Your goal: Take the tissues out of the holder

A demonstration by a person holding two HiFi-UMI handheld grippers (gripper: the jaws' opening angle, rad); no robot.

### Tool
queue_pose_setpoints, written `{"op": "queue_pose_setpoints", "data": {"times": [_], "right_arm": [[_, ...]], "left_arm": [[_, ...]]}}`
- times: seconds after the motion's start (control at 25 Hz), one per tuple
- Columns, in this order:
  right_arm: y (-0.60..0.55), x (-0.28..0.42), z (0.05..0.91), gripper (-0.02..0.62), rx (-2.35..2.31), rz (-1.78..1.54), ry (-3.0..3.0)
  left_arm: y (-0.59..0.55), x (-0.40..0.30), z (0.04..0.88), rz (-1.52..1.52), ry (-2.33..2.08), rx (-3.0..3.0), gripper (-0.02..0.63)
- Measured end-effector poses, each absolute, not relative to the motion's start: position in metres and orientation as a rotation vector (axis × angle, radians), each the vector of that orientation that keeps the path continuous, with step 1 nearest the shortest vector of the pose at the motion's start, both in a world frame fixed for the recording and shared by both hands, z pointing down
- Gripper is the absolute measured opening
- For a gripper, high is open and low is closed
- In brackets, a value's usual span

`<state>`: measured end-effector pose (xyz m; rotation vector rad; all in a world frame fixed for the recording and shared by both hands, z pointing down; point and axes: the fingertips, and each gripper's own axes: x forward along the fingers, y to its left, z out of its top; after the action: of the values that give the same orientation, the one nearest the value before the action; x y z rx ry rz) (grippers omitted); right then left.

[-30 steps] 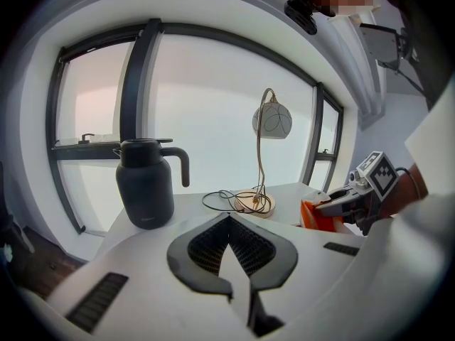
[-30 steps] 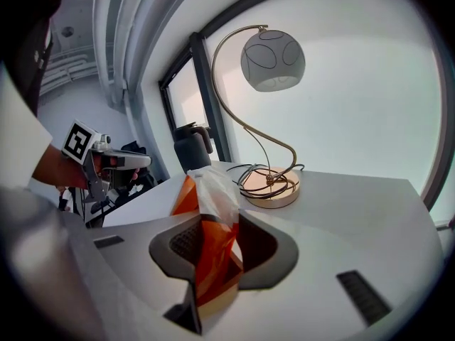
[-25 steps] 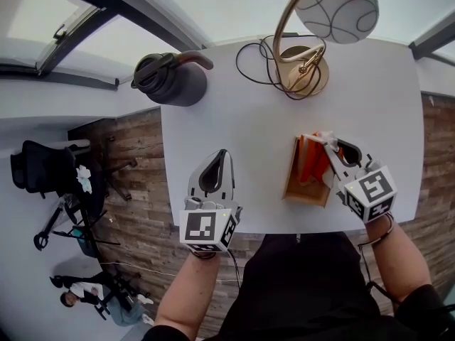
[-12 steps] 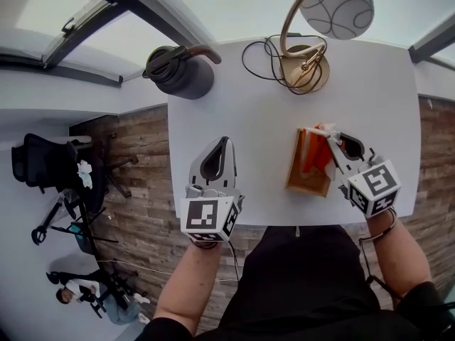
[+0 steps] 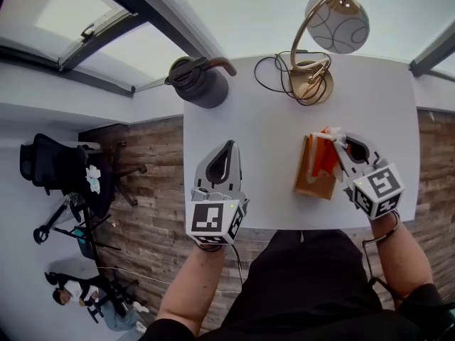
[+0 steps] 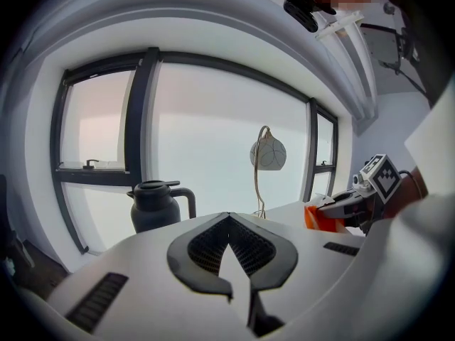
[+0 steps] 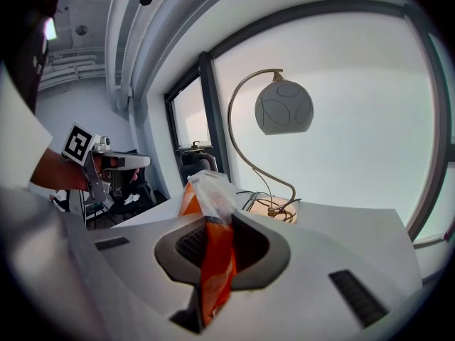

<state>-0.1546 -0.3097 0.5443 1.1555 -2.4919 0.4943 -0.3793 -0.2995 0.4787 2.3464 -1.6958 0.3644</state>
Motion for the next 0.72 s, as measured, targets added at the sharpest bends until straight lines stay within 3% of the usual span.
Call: {"op": "queue_pose_setpoints", "data": {"times": [0.72], "right_arm": [[-0.309, -0.143, 0.459, 0.028, 1.238, 0.331, -2.561]], "left_arm": [[-0.29, -0.381, 0.405, 0.249, -1.766, 2.427, 0.005]]}}
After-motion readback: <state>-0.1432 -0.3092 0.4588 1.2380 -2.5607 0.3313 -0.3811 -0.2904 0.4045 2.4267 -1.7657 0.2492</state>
